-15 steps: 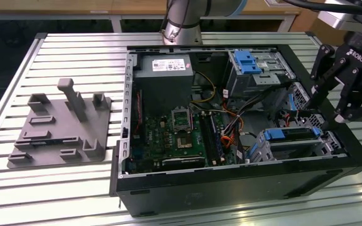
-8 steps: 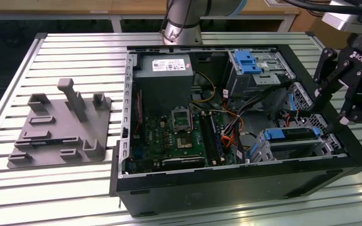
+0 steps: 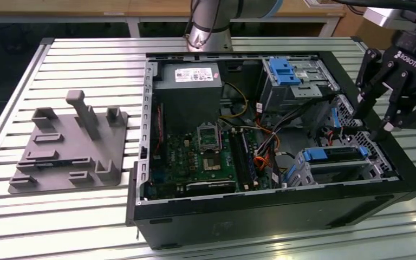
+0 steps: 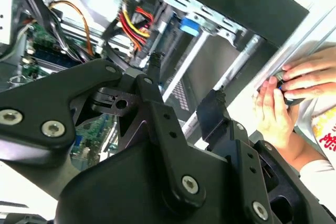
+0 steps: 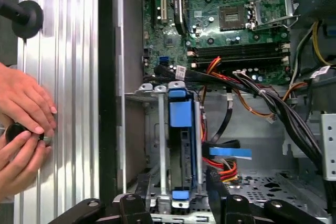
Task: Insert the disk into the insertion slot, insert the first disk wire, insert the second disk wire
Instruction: 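Insert the first disk wire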
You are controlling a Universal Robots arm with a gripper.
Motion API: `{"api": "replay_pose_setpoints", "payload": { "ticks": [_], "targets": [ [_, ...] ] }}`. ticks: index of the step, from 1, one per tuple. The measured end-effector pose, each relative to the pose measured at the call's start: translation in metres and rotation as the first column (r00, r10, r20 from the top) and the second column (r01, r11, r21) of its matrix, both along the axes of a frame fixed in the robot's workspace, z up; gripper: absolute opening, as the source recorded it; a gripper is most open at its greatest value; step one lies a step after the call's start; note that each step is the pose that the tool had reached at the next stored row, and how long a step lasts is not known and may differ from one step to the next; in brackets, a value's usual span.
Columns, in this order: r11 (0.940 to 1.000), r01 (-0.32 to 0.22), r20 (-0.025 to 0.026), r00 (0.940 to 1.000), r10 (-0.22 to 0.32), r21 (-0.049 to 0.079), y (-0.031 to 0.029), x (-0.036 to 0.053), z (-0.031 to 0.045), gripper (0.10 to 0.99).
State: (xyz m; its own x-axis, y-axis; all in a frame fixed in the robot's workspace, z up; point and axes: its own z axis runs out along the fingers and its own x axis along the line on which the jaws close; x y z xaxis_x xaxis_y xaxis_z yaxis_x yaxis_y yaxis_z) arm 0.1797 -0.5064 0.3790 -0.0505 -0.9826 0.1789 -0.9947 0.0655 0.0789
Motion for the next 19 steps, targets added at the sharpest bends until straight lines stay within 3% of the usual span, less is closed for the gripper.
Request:
{"api": "replay_pose_setpoints", "payload": {
  "ticks": [4, 10, 19],
  "targets": [
    [1.0, 0.0, 0.0, 1.0, 0.0, -0.004, 0.0111, 0.0014, -0.0045, 0.557],
    [0.9998, 0.0, 0.0, 1.0, 0.0, -0.021, 0.0254, 0.0028, -0.0132, 0.557],
    [0.9966, -0.002, -0.0007, 1.0, 0.002, -0.082, 0.0317, 0.0052, -0.0221, 0.557]
  ]
}}
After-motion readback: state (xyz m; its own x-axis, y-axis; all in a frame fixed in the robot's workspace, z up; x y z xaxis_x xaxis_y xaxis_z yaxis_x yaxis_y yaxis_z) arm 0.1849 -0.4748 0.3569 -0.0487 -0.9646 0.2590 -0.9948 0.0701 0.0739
